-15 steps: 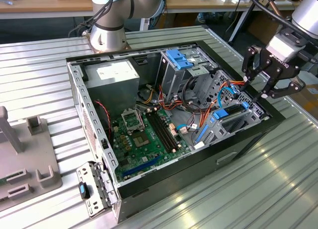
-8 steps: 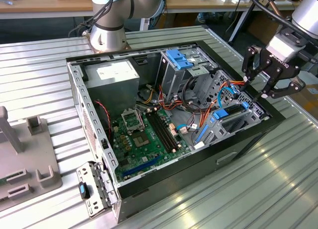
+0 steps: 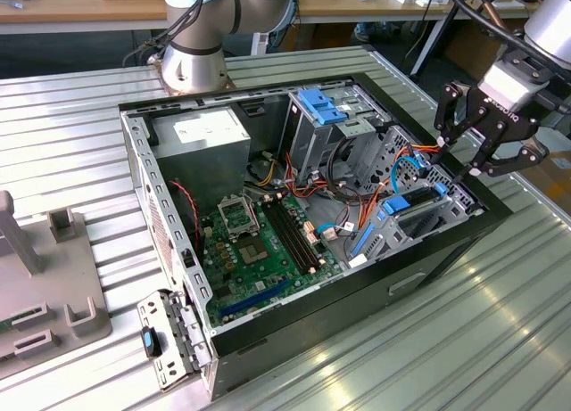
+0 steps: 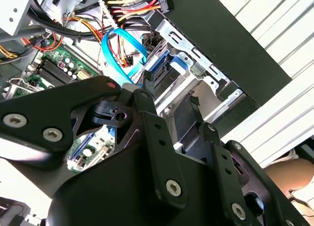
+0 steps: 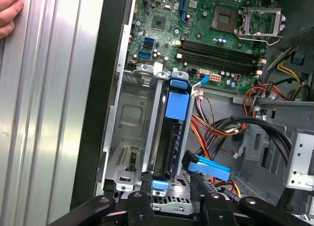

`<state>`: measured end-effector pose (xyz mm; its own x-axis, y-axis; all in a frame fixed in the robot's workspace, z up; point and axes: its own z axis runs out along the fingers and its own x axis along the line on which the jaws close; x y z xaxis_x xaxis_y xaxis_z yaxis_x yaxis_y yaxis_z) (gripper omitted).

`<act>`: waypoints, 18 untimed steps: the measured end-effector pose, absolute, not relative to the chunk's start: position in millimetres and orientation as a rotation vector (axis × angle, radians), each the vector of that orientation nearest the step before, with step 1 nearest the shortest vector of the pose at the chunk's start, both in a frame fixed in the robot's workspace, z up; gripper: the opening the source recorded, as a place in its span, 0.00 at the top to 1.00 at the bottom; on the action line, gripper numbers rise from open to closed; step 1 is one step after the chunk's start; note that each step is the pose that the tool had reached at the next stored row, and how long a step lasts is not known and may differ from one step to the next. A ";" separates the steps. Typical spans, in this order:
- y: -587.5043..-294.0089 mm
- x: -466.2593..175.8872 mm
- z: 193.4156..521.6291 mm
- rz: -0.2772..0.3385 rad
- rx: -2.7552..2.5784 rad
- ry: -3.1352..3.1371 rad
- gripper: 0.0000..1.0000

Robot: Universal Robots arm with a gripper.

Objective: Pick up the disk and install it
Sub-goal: 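Insert the first disk wire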

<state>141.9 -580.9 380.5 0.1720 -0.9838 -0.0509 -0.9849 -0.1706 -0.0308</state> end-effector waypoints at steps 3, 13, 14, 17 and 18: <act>-580.4 142.4 380.4 0.032 -2.413 1.924 0.56; -576.6 150.0 380.3 0.037 -2.508 1.799 0.56; -576.3 150.8 380.3 0.037 -2.513 1.792 0.56; -576.2 151.9 380.2 0.039 -2.551 1.738 0.56; -576.2 151.8 380.2 0.040 -2.566 1.716 0.56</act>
<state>151.8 -576.2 380.2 0.3819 -0.9228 -0.0515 -0.9242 -0.3808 -0.0310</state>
